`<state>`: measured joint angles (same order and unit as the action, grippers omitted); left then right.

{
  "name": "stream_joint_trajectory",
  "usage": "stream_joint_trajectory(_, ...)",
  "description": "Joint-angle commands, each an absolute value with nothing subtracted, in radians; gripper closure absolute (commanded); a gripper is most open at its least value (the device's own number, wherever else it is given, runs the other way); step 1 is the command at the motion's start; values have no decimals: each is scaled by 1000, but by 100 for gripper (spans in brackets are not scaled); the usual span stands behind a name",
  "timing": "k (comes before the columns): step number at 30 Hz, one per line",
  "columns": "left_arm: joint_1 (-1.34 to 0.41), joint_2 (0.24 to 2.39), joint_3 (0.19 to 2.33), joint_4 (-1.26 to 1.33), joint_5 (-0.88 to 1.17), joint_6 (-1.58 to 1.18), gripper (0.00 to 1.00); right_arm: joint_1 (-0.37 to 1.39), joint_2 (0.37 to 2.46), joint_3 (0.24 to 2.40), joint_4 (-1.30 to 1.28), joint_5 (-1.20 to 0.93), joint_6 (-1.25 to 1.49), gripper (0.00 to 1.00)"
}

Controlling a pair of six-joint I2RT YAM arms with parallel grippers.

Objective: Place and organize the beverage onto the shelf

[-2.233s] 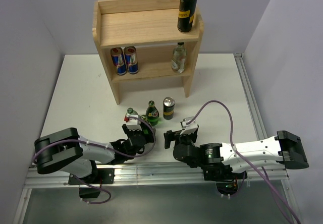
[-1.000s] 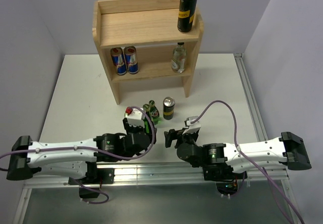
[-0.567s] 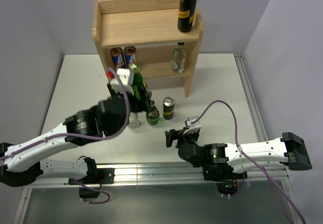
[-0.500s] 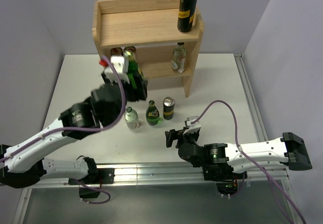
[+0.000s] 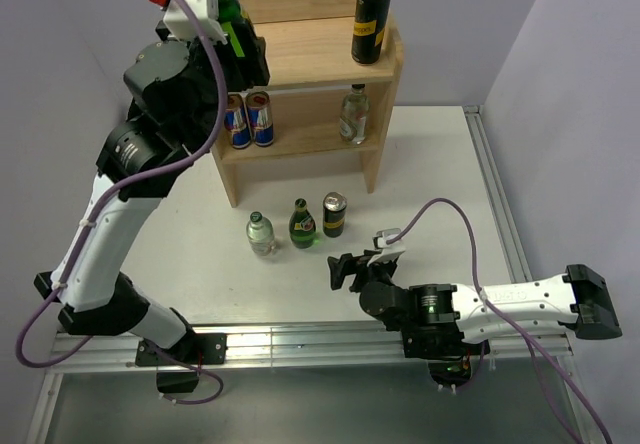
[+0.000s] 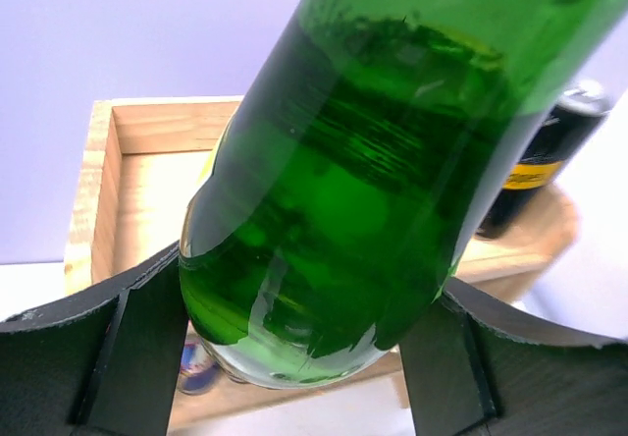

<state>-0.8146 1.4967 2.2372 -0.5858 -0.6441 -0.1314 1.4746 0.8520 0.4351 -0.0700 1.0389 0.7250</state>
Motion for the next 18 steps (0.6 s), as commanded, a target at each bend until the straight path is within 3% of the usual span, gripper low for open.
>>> stream_joint_trajectory(1, -740, 1522, 2296, -511, -543, -90, 100, 1473, 821, 416, -60, 1091, 765, 0)
stream_joint_trajectory(9, -543, 1577, 2237, -428, -390, -158, 100, 1474, 769, 388, -104, 1104, 808, 0)
stream_joint_trajectory(18, -446, 1626, 2217, -397, -322, -209, 100, 1474, 758, 376, -123, 1112, 831, 0)
